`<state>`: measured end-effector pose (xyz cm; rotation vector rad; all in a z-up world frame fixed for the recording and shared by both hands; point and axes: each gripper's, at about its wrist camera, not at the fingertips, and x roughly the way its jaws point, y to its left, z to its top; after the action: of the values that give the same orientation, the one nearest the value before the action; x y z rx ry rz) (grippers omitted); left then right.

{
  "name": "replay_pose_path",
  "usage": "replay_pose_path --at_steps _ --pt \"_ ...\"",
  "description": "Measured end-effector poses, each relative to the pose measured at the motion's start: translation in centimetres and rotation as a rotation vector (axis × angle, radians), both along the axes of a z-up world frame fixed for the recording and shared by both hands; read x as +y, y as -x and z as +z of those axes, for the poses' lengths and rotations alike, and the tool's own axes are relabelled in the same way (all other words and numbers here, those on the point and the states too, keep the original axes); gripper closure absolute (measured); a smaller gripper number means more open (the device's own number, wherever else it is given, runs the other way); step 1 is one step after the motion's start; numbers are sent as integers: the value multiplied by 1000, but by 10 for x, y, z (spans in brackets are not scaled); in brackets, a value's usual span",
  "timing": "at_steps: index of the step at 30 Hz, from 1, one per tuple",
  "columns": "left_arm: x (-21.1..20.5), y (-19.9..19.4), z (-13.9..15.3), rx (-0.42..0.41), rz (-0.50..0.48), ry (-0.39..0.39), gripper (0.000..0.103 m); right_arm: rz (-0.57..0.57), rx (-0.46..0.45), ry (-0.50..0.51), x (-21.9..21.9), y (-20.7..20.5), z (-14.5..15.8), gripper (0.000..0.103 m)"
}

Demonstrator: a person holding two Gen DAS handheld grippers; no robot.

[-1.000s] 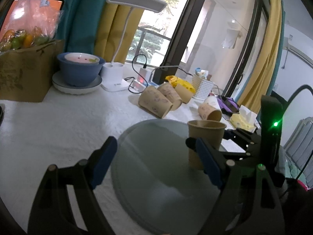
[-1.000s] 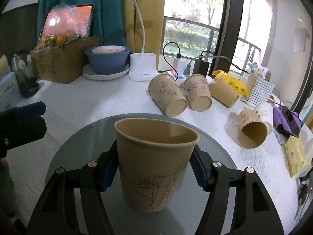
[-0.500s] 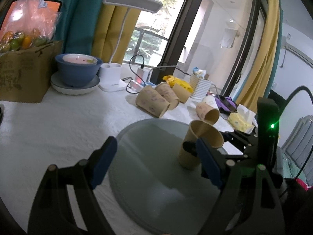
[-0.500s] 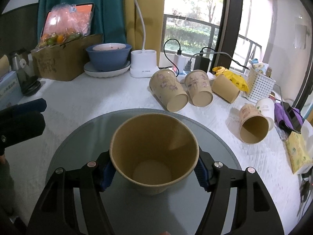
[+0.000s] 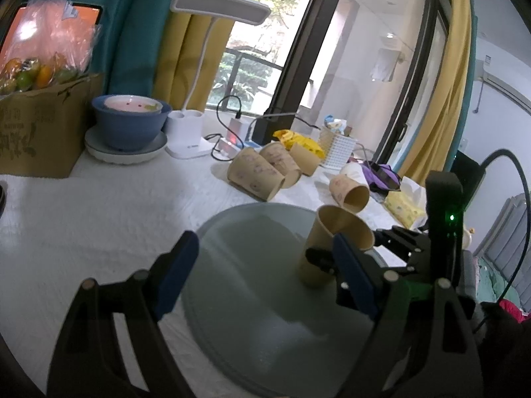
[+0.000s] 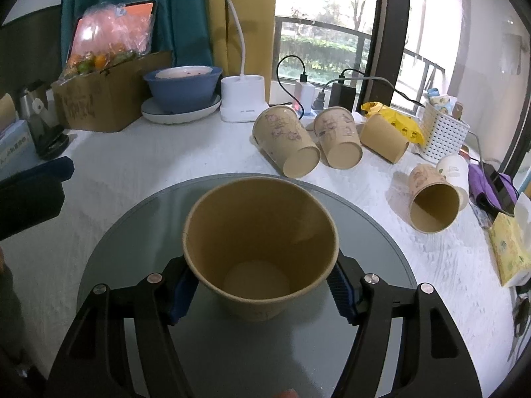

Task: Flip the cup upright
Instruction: 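Lower the cup onto the turntable and open the right gripper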

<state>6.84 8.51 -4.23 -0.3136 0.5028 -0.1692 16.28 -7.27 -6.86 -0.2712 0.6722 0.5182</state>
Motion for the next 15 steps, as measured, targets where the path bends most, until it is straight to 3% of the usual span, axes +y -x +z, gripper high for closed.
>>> replay_pose_path --at_steps 2,15 --pt "-1 1 0 -1 0 -3 19 1 9 -7 -1 0 0 22" --pt "-4 10 13 -21 18 -53 19 9 24 -64 -13 8 13 21"
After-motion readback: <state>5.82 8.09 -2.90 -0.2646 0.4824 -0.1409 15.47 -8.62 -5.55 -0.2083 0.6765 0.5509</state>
